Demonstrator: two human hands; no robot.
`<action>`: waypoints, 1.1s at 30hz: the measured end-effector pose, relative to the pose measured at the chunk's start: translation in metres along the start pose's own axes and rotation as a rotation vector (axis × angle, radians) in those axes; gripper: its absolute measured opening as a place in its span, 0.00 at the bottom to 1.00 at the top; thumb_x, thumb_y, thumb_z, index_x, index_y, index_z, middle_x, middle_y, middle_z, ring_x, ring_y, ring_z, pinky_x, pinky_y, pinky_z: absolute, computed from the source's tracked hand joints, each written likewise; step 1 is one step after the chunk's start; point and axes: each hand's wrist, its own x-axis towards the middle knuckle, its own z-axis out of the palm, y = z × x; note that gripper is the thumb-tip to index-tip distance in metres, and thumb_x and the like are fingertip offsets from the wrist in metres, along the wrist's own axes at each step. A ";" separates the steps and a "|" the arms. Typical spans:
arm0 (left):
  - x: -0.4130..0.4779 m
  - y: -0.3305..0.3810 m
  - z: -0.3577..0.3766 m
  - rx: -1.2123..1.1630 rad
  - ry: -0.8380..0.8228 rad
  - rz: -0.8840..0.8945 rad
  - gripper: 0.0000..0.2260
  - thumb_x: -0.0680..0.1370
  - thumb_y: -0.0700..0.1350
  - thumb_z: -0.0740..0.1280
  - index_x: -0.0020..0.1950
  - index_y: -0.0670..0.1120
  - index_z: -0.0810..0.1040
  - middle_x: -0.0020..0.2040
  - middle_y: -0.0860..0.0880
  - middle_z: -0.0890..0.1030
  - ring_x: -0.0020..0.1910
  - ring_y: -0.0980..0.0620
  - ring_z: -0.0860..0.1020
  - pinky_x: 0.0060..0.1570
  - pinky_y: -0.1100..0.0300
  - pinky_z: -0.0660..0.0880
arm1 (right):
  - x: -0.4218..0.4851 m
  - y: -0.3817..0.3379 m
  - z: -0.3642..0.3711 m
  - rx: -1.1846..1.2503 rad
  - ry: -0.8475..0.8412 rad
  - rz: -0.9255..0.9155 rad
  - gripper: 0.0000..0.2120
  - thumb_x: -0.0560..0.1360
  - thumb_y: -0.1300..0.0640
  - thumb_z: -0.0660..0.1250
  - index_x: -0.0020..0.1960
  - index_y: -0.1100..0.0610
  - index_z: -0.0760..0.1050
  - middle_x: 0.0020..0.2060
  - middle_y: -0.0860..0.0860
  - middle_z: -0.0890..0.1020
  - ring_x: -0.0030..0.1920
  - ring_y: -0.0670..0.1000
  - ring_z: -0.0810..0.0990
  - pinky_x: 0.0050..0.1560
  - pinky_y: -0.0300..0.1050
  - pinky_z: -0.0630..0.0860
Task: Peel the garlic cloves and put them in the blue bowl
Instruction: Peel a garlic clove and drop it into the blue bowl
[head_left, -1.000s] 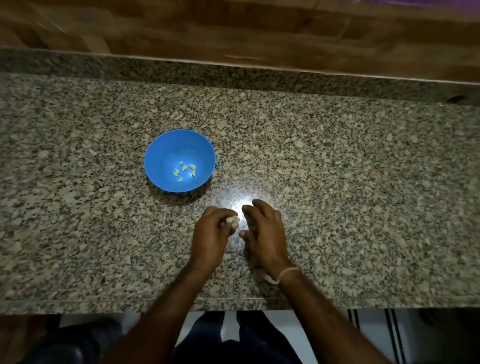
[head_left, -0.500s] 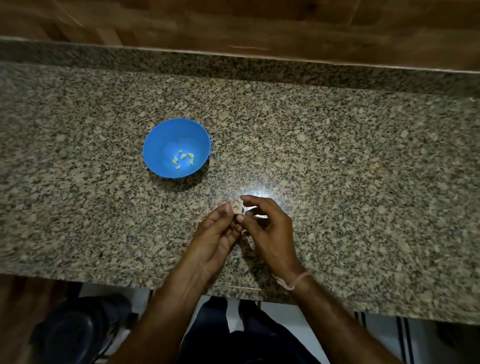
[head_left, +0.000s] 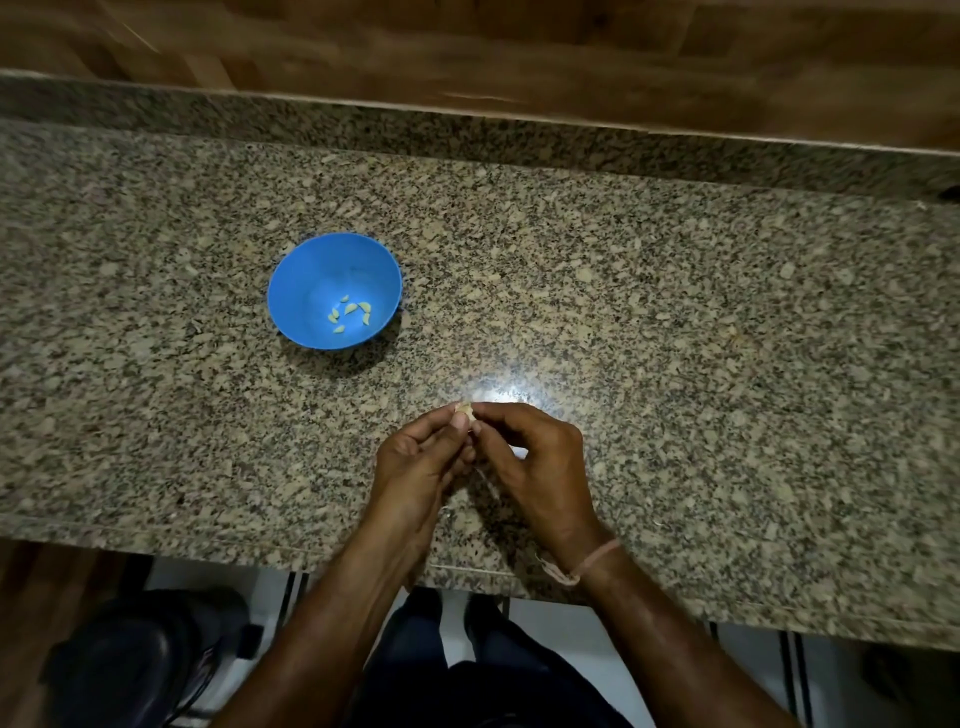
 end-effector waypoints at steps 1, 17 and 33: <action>-0.001 0.000 0.001 0.018 0.011 0.017 0.20 0.73 0.45 0.74 0.63 0.40 0.82 0.52 0.42 0.87 0.46 0.52 0.85 0.49 0.63 0.83 | 0.001 0.000 -0.001 -0.050 -0.008 -0.045 0.10 0.81 0.58 0.73 0.61 0.58 0.85 0.52 0.49 0.87 0.52 0.44 0.85 0.53 0.47 0.83; -0.015 -0.002 -0.002 0.170 0.063 0.052 0.06 0.78 0.37 0.73 0.54 0.38 0.85 0.46 0.41 0.88 0.44 0.50 0.87 0.45 0.63 0.82 | -0.009 0.008 -0.005 -0.190 -0.127 -0.082 0.08 0.83 0.54 0.68 0.55 0.57 0.83 0.46 0.49 0.85 0.44 0.48 0.83 0.44 0.49 0.80; -0.004 0.001 -0.013 0.069 0.067 -0.114 0.08 0.72 0.39 0.76 0.50 0.39 0.85 0.45 0.41 0.87 0.41 0.51 0.86 0.42 0.63 0.83 | -0.006 0.006 -0.003 -0.241 -0.207 -0.087 0.05 0.82 0.57 0.69 0.55 0.56 0.83 0.45 0.48 0.84 0.43 0.46 0.82 0.44 0.44 0.79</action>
